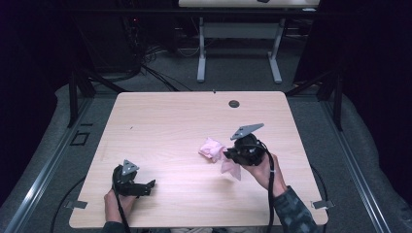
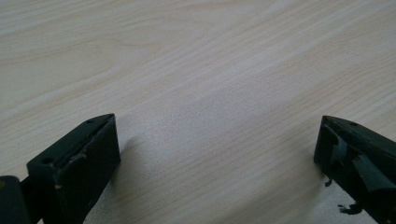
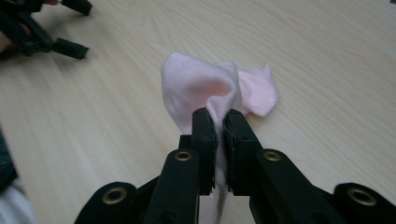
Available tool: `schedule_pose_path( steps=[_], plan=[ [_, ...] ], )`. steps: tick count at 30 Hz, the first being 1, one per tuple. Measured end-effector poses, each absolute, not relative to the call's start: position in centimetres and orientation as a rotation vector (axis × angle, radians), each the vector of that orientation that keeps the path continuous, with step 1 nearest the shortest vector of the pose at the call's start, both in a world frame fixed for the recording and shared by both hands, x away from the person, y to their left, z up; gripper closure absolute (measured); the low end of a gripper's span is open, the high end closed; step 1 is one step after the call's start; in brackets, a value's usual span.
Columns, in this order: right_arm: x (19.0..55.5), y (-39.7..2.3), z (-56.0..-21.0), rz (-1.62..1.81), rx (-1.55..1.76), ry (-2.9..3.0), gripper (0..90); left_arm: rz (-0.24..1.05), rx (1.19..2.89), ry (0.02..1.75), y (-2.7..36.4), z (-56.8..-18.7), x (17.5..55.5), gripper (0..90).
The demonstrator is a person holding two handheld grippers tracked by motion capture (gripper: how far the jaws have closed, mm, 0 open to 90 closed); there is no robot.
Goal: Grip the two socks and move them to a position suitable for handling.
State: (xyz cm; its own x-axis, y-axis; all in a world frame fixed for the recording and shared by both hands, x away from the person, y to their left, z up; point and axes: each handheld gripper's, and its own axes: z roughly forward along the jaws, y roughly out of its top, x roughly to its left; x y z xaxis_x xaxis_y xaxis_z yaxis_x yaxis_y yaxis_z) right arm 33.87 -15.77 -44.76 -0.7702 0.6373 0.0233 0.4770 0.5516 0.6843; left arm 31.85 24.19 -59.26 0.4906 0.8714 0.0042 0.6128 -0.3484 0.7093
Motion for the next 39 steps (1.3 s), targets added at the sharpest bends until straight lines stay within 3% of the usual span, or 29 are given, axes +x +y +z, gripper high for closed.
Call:
schedule_pose_path(
  steps=[8, 15, 18, 19, 20, 22, 23, 24, 25, 33, 36, 39],
  plan=[
    [29.2, -15.5, -44.9, 1.107, 0.905, 2.630, 83.6, 0.511, 2.085, 1.216, 24.2, -59.3, 31.9, 0.1],
    [29.0, -12.2, -52.7, 0.982, 0.956, 2.856, 81.8, 0.511, 2.085, 1.217, 24.2, -59.3, 31.8, 0.1],
    [29.4, -11.9, -54.3, 0.968, 0.983, 2.867, 70.4, 0.511, 2.085, 1.216, 24.2, -59.3, 31.9, 0.1],
    [29.4, -11.9, -54.3, 0.968, 0.983, 2.867, 70.4, 0.511, 2.085, 1.216, 24.2, -59.3, 31.9, 0.1],
    [29.4, -12.1, -54.2, 1.010, 0.992, 2.860, 52.8, 0.510, 2.085, 1.216, 24.2, -59.3, 31.9, 0.1],
    [29.3, -12.5, -53.4, 1.041, 0.977, 2.841, 40.7, 0.510, 2.085, 1.216, 24.2, -59.3, 31.8, 0.1],
    [29.3, -12.5, -53.4, 1.041, 0.977, 2.841, 40.7, 0.510, 2.085, 1.216, 24.2, -59.3, 31.8, 0.1],
    [29.4, -13.1, -52.2, 1.085, 0.967, 2.803, 25.7, 0.510, 2.086, 1.216, 24.2, -59.3, 31.8, 0.1],
    [29.7, -13.5, -51.7, 1.094, 0.968, 2.783, 22.1, 0.510, 2.086, 1.216, 24.2, -59.3, 31.8, 0.1],
    [33.8, -14.5, -49.8, 1.119, 0.966, 2.630, 11.4, 0.510, 2.085, 1.216, 24.2, -59.3, 31.8, 0.1],
    [37.6, -13.3, -50.0, 1.026, 0.954, 2.594, 5.0, 0.510, 2.086, 1.216, 24.2, -59.3, 31.9, 0.1],
    [40.0, -11.9, -50.9, 1.000, 0.944, 2.593, 5.2, 0.510, 2.086, 1.215, 24.2, -59.3, 31.9, 0.1]
  ],
)
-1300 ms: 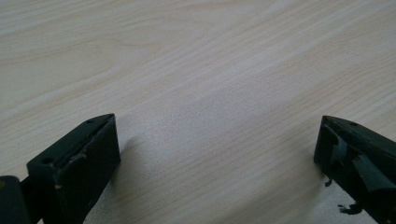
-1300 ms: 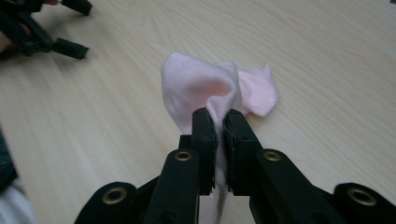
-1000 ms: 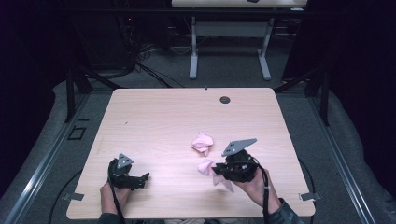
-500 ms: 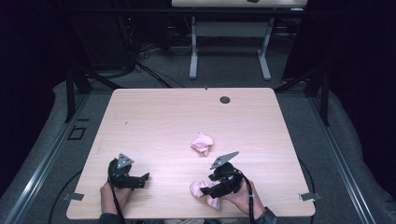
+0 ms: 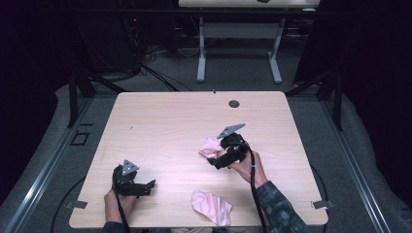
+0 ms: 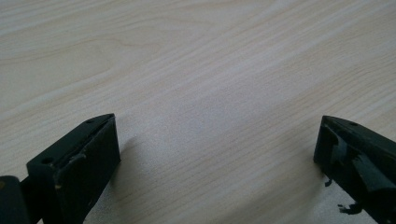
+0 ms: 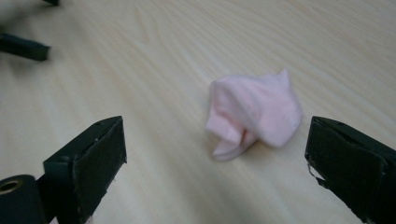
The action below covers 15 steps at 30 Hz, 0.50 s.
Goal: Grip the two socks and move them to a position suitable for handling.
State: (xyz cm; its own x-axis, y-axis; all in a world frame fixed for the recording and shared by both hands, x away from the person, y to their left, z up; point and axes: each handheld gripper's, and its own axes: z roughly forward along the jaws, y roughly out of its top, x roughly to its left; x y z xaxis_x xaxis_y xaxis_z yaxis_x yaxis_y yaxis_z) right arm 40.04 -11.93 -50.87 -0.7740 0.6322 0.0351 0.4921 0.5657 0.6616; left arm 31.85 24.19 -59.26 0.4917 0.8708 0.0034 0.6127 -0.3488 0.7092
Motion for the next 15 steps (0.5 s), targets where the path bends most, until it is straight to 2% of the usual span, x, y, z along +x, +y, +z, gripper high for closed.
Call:
schedule_pose_path(
  steps=[4, 5, 6, 7, 9, 10, 11, 12, 13, 14, 15],
  plan=[
    [42.5, -10.0, -52.9, 0.893, 0.924, 2.632, 16.4, 0.510, 2.085, 1.215, 24.2, -59.3, 31.9, 0.1],
    [42.9, -9.8, -53.4, 0.865, 0.928, 2.637, 22.5, 0.510, 2.085, 1.215, 24.2, -59.3, 31.9, 0.1],
    [42.9, -9.8, -53.4, 0.865, 0.928, 2.637, 22.5, 0.510, 2.085, 1.215, 24.2, -59.3, 31.9, 0.1],
    [43.7, -9.4, -54.9, 0.821, 0.968, 2.653, 30.6, 0.509, 2.085, 1.215, 24.2, -59.3, 31.9, 0.1],
    [44.0, -9.4, -55.8, 0.802, 0.991, 2.657, 41.1, 0.509, 2.086, 1.215, 24.2, -59.3, 31.9, 0.2],
    [44.0, -9.4, -55.8, 0.802, 0.991, 2.657, 41.1, 0.509, 2.086, 1.215, 24.2, -59.3, 31.9, 0.2],
    [44.0, -9.5, -56.0, 0.782, 0.998, 2.652, 45.0, 0.508, 2.085, 1.215, 24.2, -59.3, 31.9, 0.2],
    [43.9, -9.9, -56.1, 0.806, 1.010, 2.632, 61.5, 0.509, 2.085, 1.215, 24.2, -59.3, 31.9, 0.2],
    [43.9, -9.9, -56.1, 0.806, 1.010, 2.632, 61.5, 0.509, 2.085, 1.215, 24.2, -59.3, 31.9, 0.2],
    [43.8, -10.2, -56.1, 0.809, 1.009, 2.634, 71.6, 0.508, 2.084, 1.215, 24.2, -59.3, 31.9, 0.3],
    [43.8, -10.2, -56.1, 0.809, 1.009, 2.634, 71.6, 0.508, 2.084, 1.215, 24.2, -59.3, 31.9, 0.3]
  ],
)
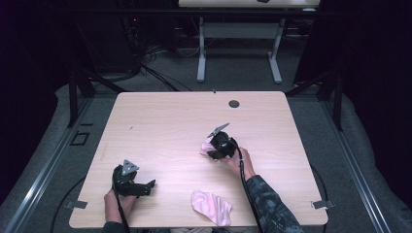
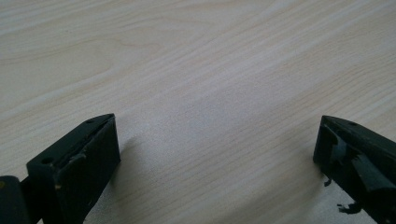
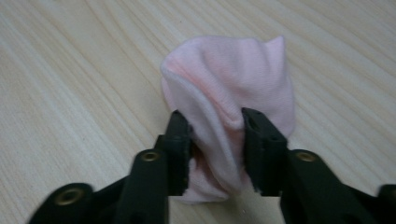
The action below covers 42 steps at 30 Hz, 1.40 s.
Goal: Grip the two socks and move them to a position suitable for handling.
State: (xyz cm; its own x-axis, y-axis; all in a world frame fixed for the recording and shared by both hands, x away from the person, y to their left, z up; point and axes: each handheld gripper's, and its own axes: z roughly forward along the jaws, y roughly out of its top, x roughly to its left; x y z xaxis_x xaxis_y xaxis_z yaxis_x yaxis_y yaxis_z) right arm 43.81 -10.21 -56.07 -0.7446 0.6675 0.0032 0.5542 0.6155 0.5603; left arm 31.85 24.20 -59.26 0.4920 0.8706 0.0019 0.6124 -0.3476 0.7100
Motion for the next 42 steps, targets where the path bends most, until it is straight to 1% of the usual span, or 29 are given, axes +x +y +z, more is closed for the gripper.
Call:
schedule_pose_path(
  steps=[1, 6, 7, 8, 9, 12, 16, 19, 20, 21, 22, 23, 24, 25, 26, 27, 29, 30, 31, 33, 34, 35, 36, 42],
  plan=[
    [43.7, -10.5, -56.0, 0.830, 1.015, 2.624, 74.9, 0.508, 2.084, 1.215, 24.2, -59.3, 31.9, 0.3],
    [42.8, -11.1, -54.4, 0.894, 1.020, 2.603, 75.9, 0.507, 2.082, 1.216, 24.2, -59.3, 31.9, 0.4],
    [42.0, -11.4, -53.1, 0.928, 1.009, 2.599, 75.8, 0.507, 2.082, 1.215, 24.2, -59.3, 31.9, 0.5],
    [42.0, -11.4, -53.1, 0.928, 1.009, 2.599, 75.8, 0.507, 2.082, 1.215, 24.2, -59.3, 31.9, 0.5],
    [40.7, -11.6, -51.8, 0.958, 0.985, 2.580, 75.6, 0.507, 2.082, 1.216, 24.2, -59.3, 31.9, 0.5],
    [38.8, -11.8, -50.6, 0.971, 0.959, 2.589, 75.0, 0.508, 2.082, 1.216, 24.2, -59.3, 31.9, 0.4],
    [37.5, -11.7, -50.7, 0.955, 0.958, 2.600, 74.1, 0.509, 2.082, 1.215, 24.2, -59.3, 31.9, 0.5],
    [36.4, -11.6, -52.2, 0.925, 0.979, 2.648, 72.9, 0.508, 2.082, 1.216, 24.2, -59.3, 31.9, 0.5],
    [36.4, -11.6, -52.2, 0.925, 0.979, 2.648, 72.9, 0.508, 2.082, 1.216, 24.2, -59.3, 31.9, 0.5],
    [35.9, -11.3, -53.2, 0.892, 0.967, 2.662, 72.2, 0.508, 2.082, 1.216, 24.2, -59.3, 31.9, 0.5],
    [35.9, -11.3, -53.2, 0.892, 0.967, 2.662, 72.2, 0.508, 2.082, 1.216, 24.2, -59.3, 31.9, 0.5],
    [35.8, -11.1, -54.4, 0.857, 0.973, 2.673, 69.9, 0.509, 2.082, 1.216, 24.2, -59.3, 31.9, 0.5],
    [35.8, -11.1, -54.4, 0.857, 0.973, 2.673, 69.9, 0.509, 2.082, 1.216, 24.2, -59.3, 31.9, 0.5],
    [35.9, -11.0, -55.4, 0.827, 0.988, 2.682, 61.8, 0.508, 2.080, 1.218, 24.2, -59.3, 31.9, 0.5],
    [35.9, -11.0, -55.4, 0.827, 0.988, 2.682, 61.8, 0.508, 2.080, 1.218, 24.2, -59.3, 31.9, 0.5],
    [36.1, -11.3, -56.0, 0.844, 1.000, 2.676, 51.8, 0.508, 2.080, 1.218, 24.2, -59.3, 31.9, 0.5],
    [36.1, -11.7, -55.9, 0.867, 1.014, 2.658, 41.0, 0.508, 2.079, 1.219, 24.2, -59.3, 31.9, 0.5],
    [36.1, -11.7, -55.9, 0.867, 1.014, 2.658, 41.0, 0.509, 2.079, 1.218, 24.2, -59.3, 31.9, 0.5],
    [35.9, -12.2, -55.3, 0.898, 1.015, 2.641, 33.4, 0.509, 2.082, 1.217, 24.2, -59.3, 31.9, 0.5],
    [35.5, -12.7, -54.7, 0.921, 1.026, 2.615, 27.1, 0.510, 2.081, 1.218, 24.2, -59.3, 31.9, 0.5],
    [35.5, -12.7, -54.7, 0.921, 1.026, 2.615, 27.1, 0.510, 2.081, 1.218, 24.2, -59.3, 31.9, 0.5],
    [35.2, -13.4, -54.1, 0.948, 1.039, 2.609, 24.2, 0.510, 2.081, 1.218, 24.2, -59.3, 31.9, 0.4],
    [35.0, -13.6, -53.9, 0.945, 1.047, 2.603, 23.5, 0.510, 2.082, 1.218, 24.2, -59.3, 31.9, 0.4],
    [33.5, -15.4, -53.1, 1.004, 1.075, 2.568, 24.4, 0.513, 2.073, 1.221, 24.2, -59.3, 31.9, 0.5]
  ],
)
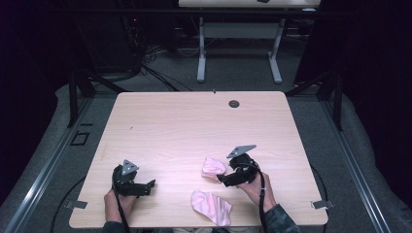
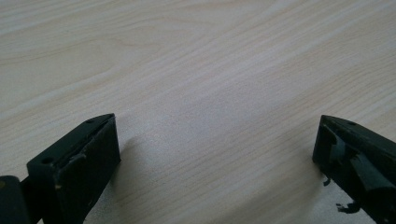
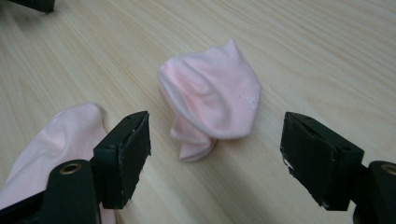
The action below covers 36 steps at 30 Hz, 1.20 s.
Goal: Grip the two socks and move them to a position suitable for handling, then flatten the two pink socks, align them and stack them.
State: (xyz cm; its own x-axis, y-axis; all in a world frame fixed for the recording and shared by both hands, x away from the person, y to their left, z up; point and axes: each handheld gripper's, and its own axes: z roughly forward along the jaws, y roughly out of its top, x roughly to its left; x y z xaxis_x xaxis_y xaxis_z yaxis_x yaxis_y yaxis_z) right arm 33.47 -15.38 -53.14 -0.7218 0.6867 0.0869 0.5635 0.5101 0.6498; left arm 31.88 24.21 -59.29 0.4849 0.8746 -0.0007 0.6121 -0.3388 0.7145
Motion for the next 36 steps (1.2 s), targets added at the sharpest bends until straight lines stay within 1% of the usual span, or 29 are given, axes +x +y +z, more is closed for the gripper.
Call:
schedule_pose_path(
  steps=[1, 4, 8, 10, 12, 13, 16, 18, 19, 20, 24, 25, 26, 27, 28, 29, 32, 33, 34, 35, 36],
  plan=[
    [32.7, -16.2, -52.9, 1.022, 1.106, 2.553, 25.3, 0.507, 2.075, 1.224, 24.2, -59.3, 31.9, 0.7],
    [32.1, -16.8, -52.7, 1.032, 1.119, 2.535, 26.0, 0.504, 2.077, 1.223, 24.3, -59.2, 31.9, 0.6],
    [31.0, -18.1, -52.6, 1.040, 1.147, 2.521, 25.3, 0.514, 2.078, 1.236, 24.2, -59.2, 31.9, 0.1],
    [30.2, -18.8, -52.7, 1.038, 1.160, 2.518, 23.3, 0.518, 2.064, 1.260, 24.0, -59.2, 31.8, 0.0],
    [29.6, -19.0, -52.9, 1.031, 1.167, 2.516, 22.6, 0.510, 2.059, 1.268, 23.8, -59.1, 31.8, 0.0],
    [29.4, -19.1, -52.9, 1.019, 1.163, 2.524, 22.7, 0.468, 2.060, 1.262, 23.6, -58.6, 31.6, 0.0],
    [28.7, -19.3, -53.1, 1.025, 1.161, 2.520, 23.4, 0.466, 2.019, 1.256, 23.2, -58.0, 31.2, 0.0],
    [27.8, -19.5, -53.2, 1.030, 1.169, 2.520, 26.0, 0.399, 1.978, 1.216, 22.0, -56.8, 30.7, 0.1],
    [27.8, -19.5, -53.2, 1.030, 1.169, 2.520, 26.0, 0.399, 1.978, 1.216, 22.0, -56.8, 30.7, 0.3],
    [27.2, -19.5, -53.4, 1.045, 1.166, 2.533, 28.5, 0.330, 1.973, 1.177, 20.9, -56.4, 30.4, 0.8],
    [26.5, -19.3, -53.9, 1.034, 1.157, 2.551, 31.8, 0.255, 2.027, 1.082, 18.2, -56.1, 29.9, 3.8],
    [26.5, -19.3, -53.9, 1.034, 1.157, 2.551, 31.8, 0.255, 2.027, 1.082, 18.2, -56.1, 29.9, 4.3],
    [26.4, -19.2, -54.0, 1.029, 1.169, 2.550, 32.8, 0.243, 2.046, 1.051, 17.3, -56.1, 29.8, 4.3],
    [26.2, -19.0, -54.3, 1.039, 1.165, 2.569, 35.3, 0.218, 2.074, 1.022, 16.2, -56.2, 29.6, 6.2],
    [26.2, -19.0, -54.3, 1.039, 1.165, 2.569, 35.3, 0.218, 2.074, 1.022, 16.2, -56.2, 29.6, 6.9],
    [26.0, -18.8, -54.5, 1.031, 1.155, 2.590, 37.8, 0.191, 2.092, 0.995, 15.0, -56.3, 29.5, 8.1],
    [25.8, -18.4, -54.7, 1.039, 1.147, 2.607, 40.2, 0.173, 2.109, 0.969, 13.9, -56.3, 29.3, 12.3],
    [25.8, -18.0, -55.0, 1.028, 1.129, 2.630, 42.4, 0.155, 2.141, 0.939, 13.0, -56.4, 29.3, 14.2],
    [25.8, -18.0, -55.0, 1.028, 1.129, 2.630, 42.4, 0.155, 2.141, 0.939, 13.0, -56.4, 29.3, 14.9],
    [25.7, -17.5, -55.3, 1.020, 1.126, 2.646, 45.2, 0.152, 2.159, 0.926, 12.3, -56.5, 29.2, 15.9],
    [25.7, -17.3, -55.4, 1.016, 1.118, 2.654, 46.2, 0.141, 2.172, 0.914, 11.9, -56.5, 29.2, 17.5]
  ],
)
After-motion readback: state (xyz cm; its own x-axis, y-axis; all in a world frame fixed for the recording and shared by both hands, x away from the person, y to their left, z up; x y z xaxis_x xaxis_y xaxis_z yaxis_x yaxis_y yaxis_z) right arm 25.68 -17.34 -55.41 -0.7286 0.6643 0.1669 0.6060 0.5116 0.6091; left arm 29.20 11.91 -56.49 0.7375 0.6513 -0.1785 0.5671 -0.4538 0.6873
